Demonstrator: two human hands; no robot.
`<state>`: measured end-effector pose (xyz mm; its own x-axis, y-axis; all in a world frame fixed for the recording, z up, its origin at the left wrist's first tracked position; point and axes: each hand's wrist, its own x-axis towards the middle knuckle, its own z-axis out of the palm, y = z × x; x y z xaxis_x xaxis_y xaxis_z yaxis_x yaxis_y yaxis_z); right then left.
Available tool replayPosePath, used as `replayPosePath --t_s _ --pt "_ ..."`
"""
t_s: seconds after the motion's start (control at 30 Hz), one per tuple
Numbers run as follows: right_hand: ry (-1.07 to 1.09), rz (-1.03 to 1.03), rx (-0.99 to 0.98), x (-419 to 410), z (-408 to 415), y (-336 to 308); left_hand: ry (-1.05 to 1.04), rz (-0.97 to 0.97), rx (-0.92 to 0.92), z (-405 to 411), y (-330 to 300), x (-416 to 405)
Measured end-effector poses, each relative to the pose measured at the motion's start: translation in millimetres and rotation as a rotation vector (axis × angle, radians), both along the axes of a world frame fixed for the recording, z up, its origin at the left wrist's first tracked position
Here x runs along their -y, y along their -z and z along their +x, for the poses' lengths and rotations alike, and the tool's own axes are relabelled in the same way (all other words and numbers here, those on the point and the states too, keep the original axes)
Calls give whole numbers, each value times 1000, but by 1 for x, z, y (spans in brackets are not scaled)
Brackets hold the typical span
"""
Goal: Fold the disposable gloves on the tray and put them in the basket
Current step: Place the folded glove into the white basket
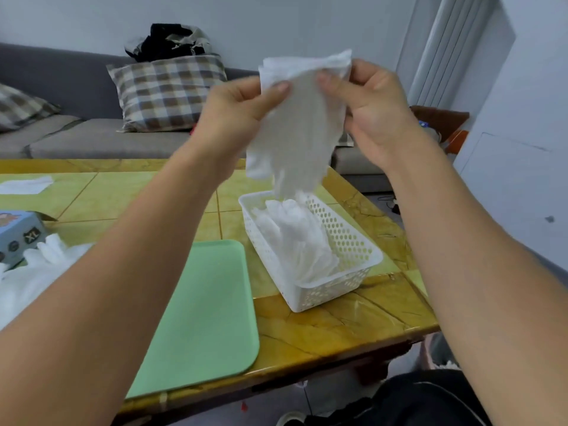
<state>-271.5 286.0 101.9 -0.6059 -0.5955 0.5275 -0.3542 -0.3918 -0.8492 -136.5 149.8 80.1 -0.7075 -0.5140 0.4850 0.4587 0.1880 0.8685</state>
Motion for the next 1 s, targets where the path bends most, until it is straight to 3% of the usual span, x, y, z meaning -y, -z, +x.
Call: replayPosePath --t_s 0.07,0.13,0.27,0.37,0.6,0.73,0.87,1.0 --pt "-27 -69 -76 2 -14 2 -29 -105 -46 -8 0 5" --pt "-24 -11 -92 5 -30 25 -60 -200 41 -20 23 13" --pt "-33 338 -40 1 -53 103 -25 -288 375 -34 112 41" --pt "-79 655 -120 -15 -55 142 32 -301 441 -28 140 47" --pt "-106 875 -447 -35 -48 128 97 -810 494 -27 132 13" --pt "-174 1186 -564 -45 -47 115 178 -1039 733 -24 132 6" --pt "-44 948 -319 -28 -34 122 297 -944 874 -25 124 -1" --pt "84 931 -569 2 -29 144 350 -975 970 -27 124 -6"
